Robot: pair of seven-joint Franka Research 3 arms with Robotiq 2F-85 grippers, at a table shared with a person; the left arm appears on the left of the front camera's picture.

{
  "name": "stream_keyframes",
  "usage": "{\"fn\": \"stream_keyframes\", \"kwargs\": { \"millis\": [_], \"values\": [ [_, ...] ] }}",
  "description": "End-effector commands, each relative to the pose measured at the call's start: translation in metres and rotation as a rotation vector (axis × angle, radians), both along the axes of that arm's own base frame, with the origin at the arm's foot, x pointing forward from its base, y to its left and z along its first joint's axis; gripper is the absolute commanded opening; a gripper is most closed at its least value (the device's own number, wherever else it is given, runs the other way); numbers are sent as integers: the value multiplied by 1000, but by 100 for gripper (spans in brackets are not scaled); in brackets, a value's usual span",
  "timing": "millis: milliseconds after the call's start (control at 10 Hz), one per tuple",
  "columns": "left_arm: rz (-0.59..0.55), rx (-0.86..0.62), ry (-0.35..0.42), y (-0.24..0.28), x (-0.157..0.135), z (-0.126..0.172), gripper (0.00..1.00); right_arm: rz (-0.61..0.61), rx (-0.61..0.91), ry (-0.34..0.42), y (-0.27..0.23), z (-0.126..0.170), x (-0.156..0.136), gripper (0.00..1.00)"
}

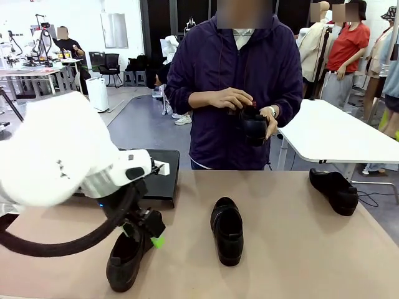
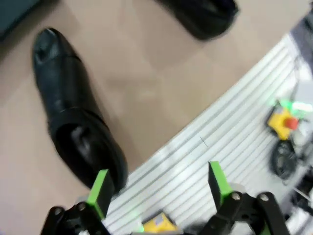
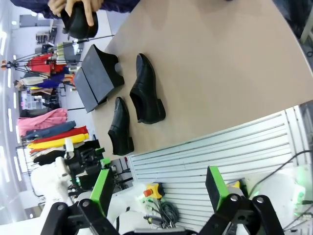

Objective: Organize the shoes by placing them on the stand.
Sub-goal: Place the Shoe from the middle of the table onto the Shoes Stand.

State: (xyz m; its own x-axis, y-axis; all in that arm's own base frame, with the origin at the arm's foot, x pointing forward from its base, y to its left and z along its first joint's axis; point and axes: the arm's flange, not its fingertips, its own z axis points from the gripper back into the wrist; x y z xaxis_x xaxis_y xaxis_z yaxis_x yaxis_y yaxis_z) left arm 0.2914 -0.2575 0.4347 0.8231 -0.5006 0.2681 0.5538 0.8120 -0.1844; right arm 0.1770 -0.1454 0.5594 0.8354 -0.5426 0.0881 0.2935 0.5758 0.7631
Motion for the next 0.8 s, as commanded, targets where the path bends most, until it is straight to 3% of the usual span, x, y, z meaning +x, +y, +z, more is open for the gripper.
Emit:
{"fn": "stream_keyframes", "kwargs": {
  "millis": [0,700],
  "values": [
    [54,51,-30,-15,18,-15,100,6,20,-19,0,4,1,100],
    [146,169,33,-16,37,-64,100,6,20,-19,0,4,1,100]
  ]
}}
